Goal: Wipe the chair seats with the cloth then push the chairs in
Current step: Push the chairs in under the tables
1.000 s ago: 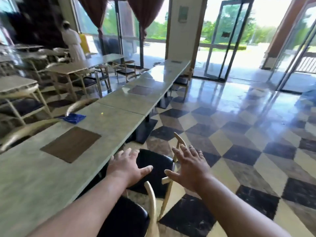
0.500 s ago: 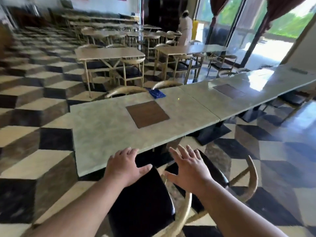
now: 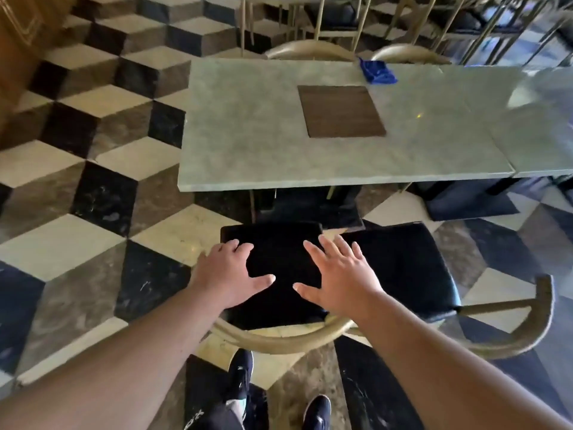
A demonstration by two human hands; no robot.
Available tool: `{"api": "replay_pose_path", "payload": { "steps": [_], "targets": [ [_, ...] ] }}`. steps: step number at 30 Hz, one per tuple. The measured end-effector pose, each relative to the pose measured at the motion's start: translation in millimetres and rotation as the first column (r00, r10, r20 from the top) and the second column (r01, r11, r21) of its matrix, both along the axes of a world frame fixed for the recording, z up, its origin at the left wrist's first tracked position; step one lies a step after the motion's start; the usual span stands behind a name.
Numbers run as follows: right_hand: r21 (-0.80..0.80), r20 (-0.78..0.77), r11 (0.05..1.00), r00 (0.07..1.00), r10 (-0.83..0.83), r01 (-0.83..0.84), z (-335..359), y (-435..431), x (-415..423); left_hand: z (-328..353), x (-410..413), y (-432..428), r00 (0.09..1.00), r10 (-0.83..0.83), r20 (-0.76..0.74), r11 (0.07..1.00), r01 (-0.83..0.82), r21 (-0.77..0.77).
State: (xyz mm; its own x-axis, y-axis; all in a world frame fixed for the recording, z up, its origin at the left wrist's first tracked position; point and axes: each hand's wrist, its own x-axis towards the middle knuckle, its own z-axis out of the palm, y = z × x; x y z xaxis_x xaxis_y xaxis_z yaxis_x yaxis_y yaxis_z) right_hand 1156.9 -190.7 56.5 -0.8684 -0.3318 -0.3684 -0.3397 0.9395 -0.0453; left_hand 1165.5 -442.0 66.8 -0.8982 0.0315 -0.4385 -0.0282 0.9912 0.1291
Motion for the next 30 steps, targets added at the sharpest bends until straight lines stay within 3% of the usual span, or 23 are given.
{"api": "replay_pose_path", "payload": {
  "steps": [4,9,12,15,18,22,30],
  "targets": [
    [0.008,0.096,0.993,0.988,0.12,-0.122,-48,14,18,-44,40,18,0.995,0.063,0.071,0.997,-0.06,-0.04],
    [0.012,0.24,0.988,0.959,0.149,-0.156,-105,32,29,-108,69,30,0.976,0.055,0.212,0.998,-0.059,0.012],
    [0.028,0.417,0.979,0.892,0.172,-0.202,-128,38,39,-133,77,33,0.902,-0.106,0.418,0.993,0.117,-0.001],
    [0.081,0.471,0.957,0.857,0.209,-0.279,-140,37,38,-145,66,37,0.834,-0.229,0.502,0.954,0.295,-0.056],
    [0.095,0.499,0.911,0.811,0.304,-0.4,-146,33,29,-145,58,38,0.808,-0.328,0.49,0.916,0.398,-0.042],
    [0.039,0.449,0.935,0.842,0.299,-0.353,-140,36,15,-140,50,30,0.86,-0.353,0.368,0.926,0.379,0.002],
    [-0.006,0.355,0.949,0.887,0.297,-0.315,-100,15,-68,-113,-41,-2,0.883,-0.371,0.288,0.927,0.372,0.053]
  ]
}}
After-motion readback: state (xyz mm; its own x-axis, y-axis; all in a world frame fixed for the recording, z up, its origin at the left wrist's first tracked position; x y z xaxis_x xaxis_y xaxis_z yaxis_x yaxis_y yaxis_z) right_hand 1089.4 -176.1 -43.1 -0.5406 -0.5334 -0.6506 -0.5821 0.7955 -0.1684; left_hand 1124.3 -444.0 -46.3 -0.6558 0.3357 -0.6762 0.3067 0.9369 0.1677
